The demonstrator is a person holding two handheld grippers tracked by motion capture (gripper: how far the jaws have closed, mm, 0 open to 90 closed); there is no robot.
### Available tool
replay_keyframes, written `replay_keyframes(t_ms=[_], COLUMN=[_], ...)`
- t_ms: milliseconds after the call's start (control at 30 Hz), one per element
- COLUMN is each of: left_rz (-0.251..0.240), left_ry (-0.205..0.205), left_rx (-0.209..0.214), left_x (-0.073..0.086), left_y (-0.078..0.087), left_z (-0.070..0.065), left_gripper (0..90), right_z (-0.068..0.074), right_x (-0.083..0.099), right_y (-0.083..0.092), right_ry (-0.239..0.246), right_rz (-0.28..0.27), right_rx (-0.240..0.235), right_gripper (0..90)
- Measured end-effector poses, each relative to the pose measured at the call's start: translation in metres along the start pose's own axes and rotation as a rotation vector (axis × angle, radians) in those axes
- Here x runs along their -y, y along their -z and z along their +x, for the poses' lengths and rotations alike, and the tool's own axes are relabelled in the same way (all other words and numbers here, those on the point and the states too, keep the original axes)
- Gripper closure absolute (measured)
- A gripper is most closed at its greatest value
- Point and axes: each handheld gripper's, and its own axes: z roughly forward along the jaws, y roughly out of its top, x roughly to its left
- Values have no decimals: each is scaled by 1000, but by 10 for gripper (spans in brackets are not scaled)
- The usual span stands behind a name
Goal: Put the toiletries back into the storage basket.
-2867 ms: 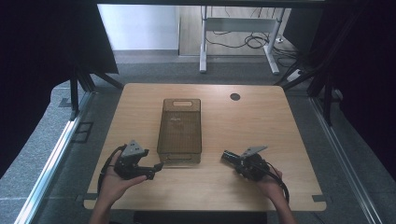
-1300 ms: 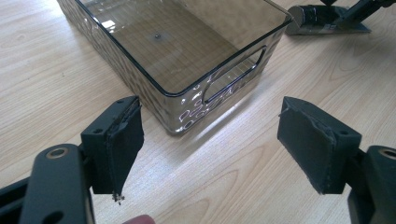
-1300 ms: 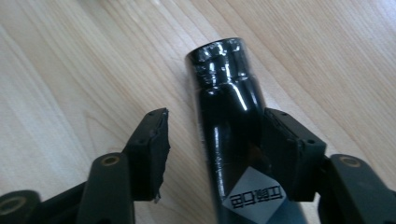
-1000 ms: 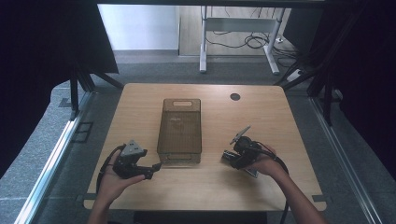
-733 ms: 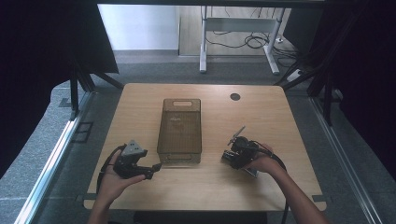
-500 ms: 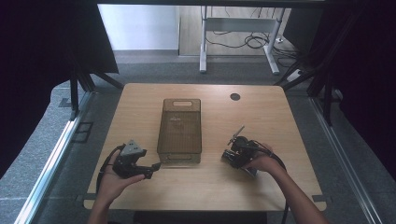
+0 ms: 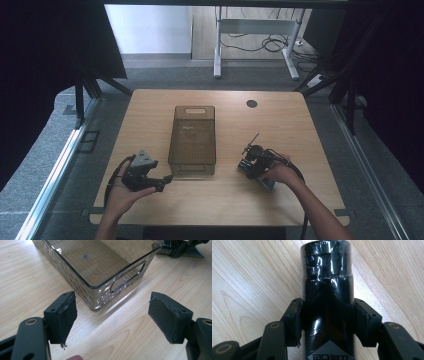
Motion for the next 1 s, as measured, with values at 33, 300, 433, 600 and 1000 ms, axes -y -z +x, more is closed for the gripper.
replay_keyframes(t_ms=[33,300,433,600,1000], left_rz=[2,-3,-8,-5,-11], left_ry=[-2,3,7,6,10], left_rx=[1,-1,-1,0,-3], left_x=[0,1,1,1,1], left_y=[0,3,4,3,5], left_z=[0,0,0,1,0], left_gripper=[230,230,230,230,230], right_z=[-1,-8,-12,-16,-18], right_x=[0,-5,-7,-12,-34], right_y=[0,12,21,36,75], right_ry=[-7,-91,-124,-160,-233], right_rz=[3,-17,-28,-49,-116], right_rx=[-8,-54,-71,-98,-136], right_gripper=[467,474,477,478,478])
